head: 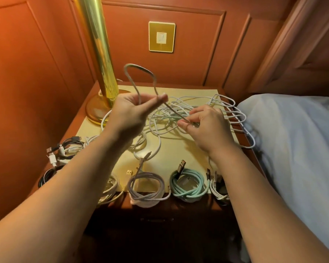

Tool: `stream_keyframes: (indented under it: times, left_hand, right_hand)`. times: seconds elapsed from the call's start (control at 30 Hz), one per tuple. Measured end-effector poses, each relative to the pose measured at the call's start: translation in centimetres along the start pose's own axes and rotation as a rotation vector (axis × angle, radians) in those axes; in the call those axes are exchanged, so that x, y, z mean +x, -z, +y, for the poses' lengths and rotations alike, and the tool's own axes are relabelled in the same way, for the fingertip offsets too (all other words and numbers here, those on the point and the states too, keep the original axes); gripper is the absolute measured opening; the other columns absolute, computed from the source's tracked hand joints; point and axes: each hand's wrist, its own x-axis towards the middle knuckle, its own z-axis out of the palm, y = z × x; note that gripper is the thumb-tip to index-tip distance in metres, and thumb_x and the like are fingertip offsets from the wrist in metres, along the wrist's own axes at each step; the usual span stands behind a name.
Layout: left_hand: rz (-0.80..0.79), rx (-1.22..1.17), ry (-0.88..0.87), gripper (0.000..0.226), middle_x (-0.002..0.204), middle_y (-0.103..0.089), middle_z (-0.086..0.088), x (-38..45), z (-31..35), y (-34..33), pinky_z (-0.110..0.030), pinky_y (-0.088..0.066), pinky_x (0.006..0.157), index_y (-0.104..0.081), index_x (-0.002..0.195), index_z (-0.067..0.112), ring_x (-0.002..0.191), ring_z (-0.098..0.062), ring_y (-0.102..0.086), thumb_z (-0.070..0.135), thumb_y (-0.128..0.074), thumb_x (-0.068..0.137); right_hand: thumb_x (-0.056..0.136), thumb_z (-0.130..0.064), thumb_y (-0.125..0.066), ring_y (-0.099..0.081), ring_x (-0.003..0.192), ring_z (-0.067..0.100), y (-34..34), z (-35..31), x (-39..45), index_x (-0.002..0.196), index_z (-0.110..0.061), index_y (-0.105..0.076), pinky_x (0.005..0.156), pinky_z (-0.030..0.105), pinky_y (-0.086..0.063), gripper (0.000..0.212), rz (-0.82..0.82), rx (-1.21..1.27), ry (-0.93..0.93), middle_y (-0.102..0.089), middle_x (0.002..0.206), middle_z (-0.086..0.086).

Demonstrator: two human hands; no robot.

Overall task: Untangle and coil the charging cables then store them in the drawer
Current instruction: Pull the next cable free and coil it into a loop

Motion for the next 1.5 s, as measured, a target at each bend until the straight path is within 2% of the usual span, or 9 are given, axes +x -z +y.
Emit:
stream_keyframes:
  times: [0.1,0.33,0.5,0.63,0.77,1.0,1.2,1.4,1.5]
  left_hand:
    - [0.100,-0.129,0.084,0.032,0.045,-0.047,0.016,0.5,0.2,1.5,-0.025,-0.032,0.056,-0.076,0.108,0.010,0.047,-0.005,-0.032,0.037,-0.071,0.091]
    - [0.386,-0.387,0.230,0.024,0.051,-0.032,0.013,1.8,0.3,4.5,-0.023,-0.022,0.046,-0.069,0.082,0.022,0.044,-0.006,-0.024,0.040,-0.066,0.098]
    - [0.130,-0.017,0.143,0.046,0.050,-0.037,0.007,1.1,-0.5,3.1,-0.025,-0.037,0.050,-0.042,0.059,0.023,0.046,-0.010,-0.032,0.035,-0.069,0.095]
    - [-0.034,0.232,0.085,0.041,0.064,-0.060,-0.001,0.5,-1.4,1.1,-0.012,-0.046,0.055,-0.059,0.077,0.007,0.056,-0.005,-0.057,0.042,-0.080,0.085]
    - [-0.052,0.284,0.124,0.045,0.080,-0.076,-0.006,-0.1,-2.2,-0.8,-0.036,-0.057,0.073,-0.076,0.086,0.007,0.084,-0.018,-0.072,0.052,-0.078,0.083]
    - [0.037,-0.073,0.231,0.025,0.047,-0.061,0.014,0.0,-1.3,-2.1,-0.006,-0.042,0.050,-0.072,0.102,-0.006,0.045,0.006,-0.058,0.013,-0.079,0.087]
    - [0.130,-0.223,0.269,0.037,0.049,-0.051,0.015,0.9,-0.3,-0.5,-0.022,-0.032,0.051,-0.071,0.109,-0.002,0.051,-0.005,-0.040,0.027,-0.078,0.088]
    - [0.436,-0.497,0.284,0.016,0.054,-0.039,0.011,2.7,-0.1,4.2,-0.021,-0.024,0.041,-0.068,0.085,0.021,0.046,-0.006,-0.031,0.031,-0.080,0.088]
    - [0.559,-0.620,0.293,0.019,0.049,-0.045,0.012,2.8,-0.4,5.1,-0.020,-0.025,0.038,-0.061,0.082,0.023,0.038,-0.003,-0.035,0.029,-0.078,0.090]
  right_hand:
    - [0.091,-0.052,-0.074,-0.053,0.118,0.023,0.1,0.6,0.2,0.100,-0.030,-0.081,0.098,0.051,-0.050,0.025,0.012,-0.007,-0.028,-0.065,0.118,-0.009]
    - [0.093,-0.055,-0.070,-0.051,0.121,0.026,0.4,1.5,0.3,0.100,-0.031,-0.082,0.099,0.050,-0.050,0.028,-0.060,-0.018,-0.066,-0.064,0.121,-0.002]
    - [0.094,-0.052,-0.070,-0.048,0.122,0.022,0.5,0.7,0.1,0.103,-0.030,-0.082,0.100,0.054,-0.047,0.027,-0.047,0.016,-0.012,-0.061,0.124,-0.008]
    - [0.093,-0.051,-0.072,-0.049,0.121,0.021,0.7,0.1,-0.1,0.105,-0.030,-0.082,0.099,0.053,-0.049,0.027,-0.013,0.054,0.029,-0.062,0.121,-0.008]
    - [0.091,-0.050,-0.073,-0.049,0.120,0.020,0.4,-1.1,-0.7,0.103,-0.030,-0.083,0.097,0.053,-0.048,0.025,0.006,0.059,0.094,-0.064,0.121,-0.009]
    - [0.089,-0.055,-0.074,-0.050,0.113,0.017,-0.2,-1.5,-0.9,0.099,-0.034,-0.083,0.092,0.048,-0.049,0.025,0.027,0.010,0.146,-0.066,0.119,-0.011]
    - [0.089,-0.055,-0.075,-0.051,0.115,0.019,0.3,-0.4,-0.5,0.092,-0.030,-0.082,0.095,0.049,-0.049,0.027,-0.006,-0.020,0.073,-0.066,0.116,-0.010]
    - [0.081,-0.069,-0.074,-0.063,0.111,0.026,0.6,1.0,-0.3,0.062,-0.031,-0.071,0.093,0.048,-0.054,0.043,-0.038,-0.078,-0.089,-0.074,0.109,-0.005]
    - [0.081,-0.063,-0.079,-0.063,0.114,0.026,1.0,0.4,-0.4,0.077,-0.032,-0.078,0.093,0.046,-0.055,0.032,-0.043,-0.075,-0.095,-0.074,0.117,-0.005]
